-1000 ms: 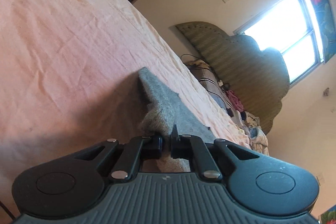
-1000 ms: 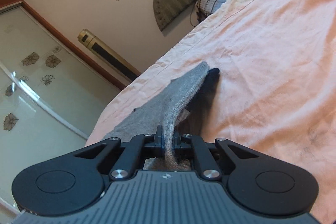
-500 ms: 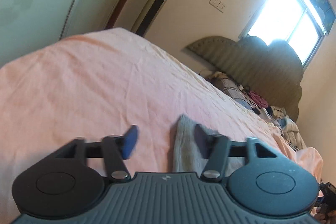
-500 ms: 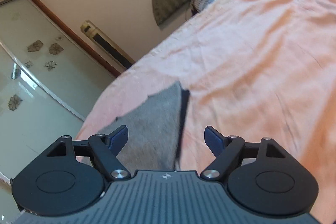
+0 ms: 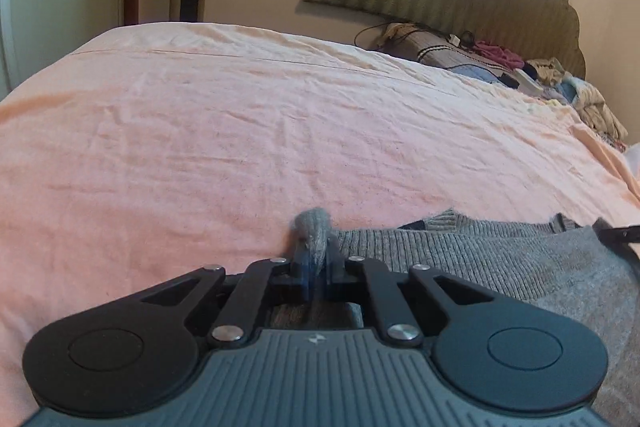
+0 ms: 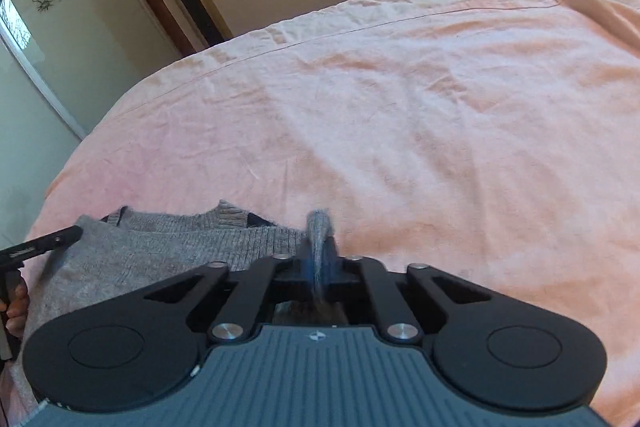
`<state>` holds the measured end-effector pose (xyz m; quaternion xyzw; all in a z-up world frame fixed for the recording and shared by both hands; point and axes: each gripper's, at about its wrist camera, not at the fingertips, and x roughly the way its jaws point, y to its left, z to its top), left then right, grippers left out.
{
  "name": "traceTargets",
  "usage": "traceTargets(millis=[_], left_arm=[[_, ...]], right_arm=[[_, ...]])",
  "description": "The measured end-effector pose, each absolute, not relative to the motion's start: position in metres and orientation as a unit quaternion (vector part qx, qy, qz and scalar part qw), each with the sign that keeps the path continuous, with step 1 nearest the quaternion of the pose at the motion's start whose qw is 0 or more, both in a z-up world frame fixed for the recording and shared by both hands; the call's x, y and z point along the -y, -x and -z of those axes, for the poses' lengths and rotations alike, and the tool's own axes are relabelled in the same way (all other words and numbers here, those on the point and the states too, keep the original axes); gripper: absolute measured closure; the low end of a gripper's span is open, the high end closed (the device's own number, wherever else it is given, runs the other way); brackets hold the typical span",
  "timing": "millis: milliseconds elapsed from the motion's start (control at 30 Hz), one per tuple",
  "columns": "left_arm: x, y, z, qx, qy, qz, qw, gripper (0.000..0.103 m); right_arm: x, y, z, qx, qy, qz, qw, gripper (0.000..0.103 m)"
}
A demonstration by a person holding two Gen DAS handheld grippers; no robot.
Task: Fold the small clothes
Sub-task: 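Release the sweater and raise both grippers above the folded bundle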
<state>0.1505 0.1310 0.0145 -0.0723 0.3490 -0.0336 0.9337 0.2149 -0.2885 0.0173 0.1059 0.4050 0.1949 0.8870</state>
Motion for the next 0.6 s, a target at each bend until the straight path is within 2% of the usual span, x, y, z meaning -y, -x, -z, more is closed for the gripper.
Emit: traceTargets(millis=[167,300,333,367,467,500,533,567,600], left_arm=[[-0.123,-0.139,-0.042,-0.274,0.045,0.031,0.960,0.098],[-0.123,-0.158,-0.013,-0.340,0.027,0.010,0.940,0.097],[-0.122,-0.152,-0.010,-0.321,0.018,0.010,0.947,0.097],[-0.121,-0.149,-0.011,-0.323,0.011,0.008,0.946,0.095],[-0.122,-0.130,-0.032,-0.304,0.026,-0.007,0.952,0.091],[-0.119,-0.120,-0.044,-0.283,0.022,-0.014,0.959,0.087],[-0.114,-0.110,-0.054,-0.259,0.026,-0.012,0.966,0.081],[-0.108,-0.103,-0.061,-0.238,0.036,-0.001,0.970,0.054],[-0.097,-0.100,-0.066,-0.225,0.048,0.013,0.973,0.013]], right_arm=[[0.314,-0.201,-0.046,-0.327,-0.156,-0.192,0.912,0.094],[0.328,-0.218,-0.009,-0.386,-0.183,-0.154,0.891,0.093],[0.325,-0.216,-0.004,-0.388,-0.188,-0.155,0.889,0.093],[0.323,-0.211,-0.003,-0.377,-0.191,-0.154,0.893,0.091],[0.324,-0.194,-0.019,-0.347,-0.201,-0.136,0.906,0.068],[0.322,-0.183,-0.030,-0.323,-0.191,-0.125,0.918,0.067],[0.317,-0.173,-0.041,-0.302,-0.182,-0.124,0.927,0.067],[0.308,-0.167,-0.047,-0.292,-0.182,-0.138,0.929,0.067],[0.294,-0.165,-0.050,-0.296,-0.179,-0.157,0.925,0.066]])
